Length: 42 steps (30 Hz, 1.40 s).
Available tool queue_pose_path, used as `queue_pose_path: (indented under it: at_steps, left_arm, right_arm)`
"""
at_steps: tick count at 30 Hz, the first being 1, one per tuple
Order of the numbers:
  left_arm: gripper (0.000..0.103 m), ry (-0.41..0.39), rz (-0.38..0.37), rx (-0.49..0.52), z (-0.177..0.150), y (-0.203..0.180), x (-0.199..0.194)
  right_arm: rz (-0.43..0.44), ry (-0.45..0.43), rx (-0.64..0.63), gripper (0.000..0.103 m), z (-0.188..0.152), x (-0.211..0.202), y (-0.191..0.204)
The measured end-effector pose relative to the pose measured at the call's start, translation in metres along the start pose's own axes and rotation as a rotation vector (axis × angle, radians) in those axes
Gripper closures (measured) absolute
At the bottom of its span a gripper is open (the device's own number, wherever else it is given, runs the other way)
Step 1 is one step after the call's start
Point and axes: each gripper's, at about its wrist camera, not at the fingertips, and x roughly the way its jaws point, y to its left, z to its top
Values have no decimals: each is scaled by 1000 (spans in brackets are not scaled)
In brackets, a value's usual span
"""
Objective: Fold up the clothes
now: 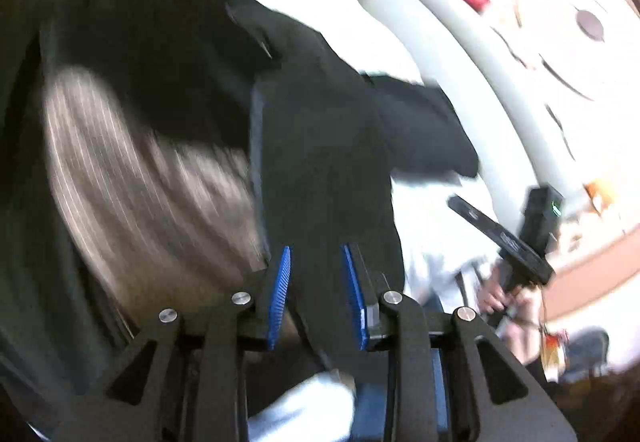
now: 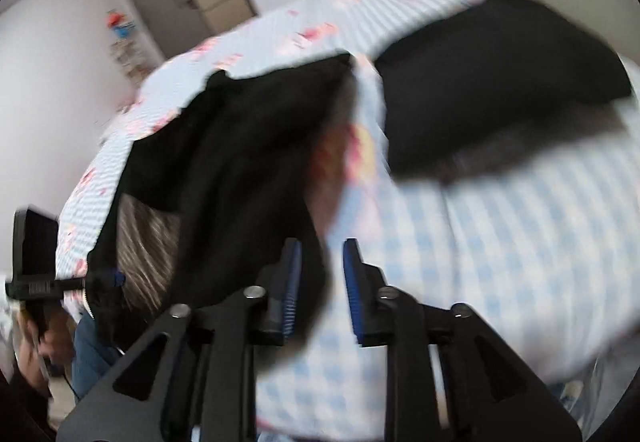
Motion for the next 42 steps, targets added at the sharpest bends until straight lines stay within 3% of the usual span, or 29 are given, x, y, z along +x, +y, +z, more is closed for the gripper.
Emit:
queue_pose_path:
  at_steps: [3,4,8,10,12,14,16,17,18,19,20,22,23,26,28,29,30,31,32,33,34,35,38,42]
  left_arm:
    - [69,-60,47,-23,46,40,-7]
    - [65,-70,54,-38,67,48,3]
    - [62,-62,75,-127,132,83,53]
    - [62,-43,35,-201,154,114,92]
    - [61,-22,-5,-274,175,144,129]
    - [48,23,-49,-341,193,155,160]
    - [49,75,-68,-376,199,160,191]
    - [63,82,-57,-363,200,156,213]
    - [77,76,-38,-330,203,152,221]
    - [91,69,-12,-285,205,146,218]
    - [95,61,13,-239,208,139,215]
    - [96,9,102,-110,221,117,190]
    - [96,-24,164,-32,231,104,174]
    - [96,-100,333,179,265,67,133]
    - [95,-76,386,264,281,57,135]
    - [91,-47,417,302,289,56,142]
    - [91,-4,475,310,291,62,157]
    - [91,73,543,311,290,77,180]
    - [90,155,602,302,287,92,202]
    - [89,242,623,256,280,111,217]
    - [89,280,622,198,270,125,219]
    - [89,300,613,150,261,135,218]
    - [87,167,510,164,234,118,170]
    - [85,89,346,214,173,80,108]
  right_arm:
    - [23,-3,-40,65,53,27,9]
    - [5,14,-33,58,69,45,12]
    - [6,69,49,51,126,111,10]
    - [-24,90,80,39,151,140,3]
    - [-58,118,103,35,173,172,-4]
    - [-82,149,121,26,191,203,-11]
    - [-115,200,134,22,201,237,-19]
    - [-123,236,141,22,205,258,-23]
    - [-124,272,145,23,207,277,-27]
    - [-106,300,146,31,207,293,-30]
    - [-77,313,145,40,207,304,-31]
    - [-28,272,92,73,212,304,-22]
    - [-20,232,49,81,216,300,-15]
    - [-12,47,-63,85,237,266,4]
    - [16,-81,-76,85,252,245,12]
    - [-16,-101,-88,85,257,250,14]
    - [-82,-86,-106,77,259,265,16]
    - [-149,-71,-124,57,262,281,18]
    - [-174,-13,-123,50,263,301,16]
    - [-152,93,-81,51,260,323,9]
    - [-117,211,-20,56,255,343,1]
    - [-90,249,22,58,252,347,-4]
    - [-61,96,-9,54,254,296,3]
    - [41,40,-38,45,238,218,14]
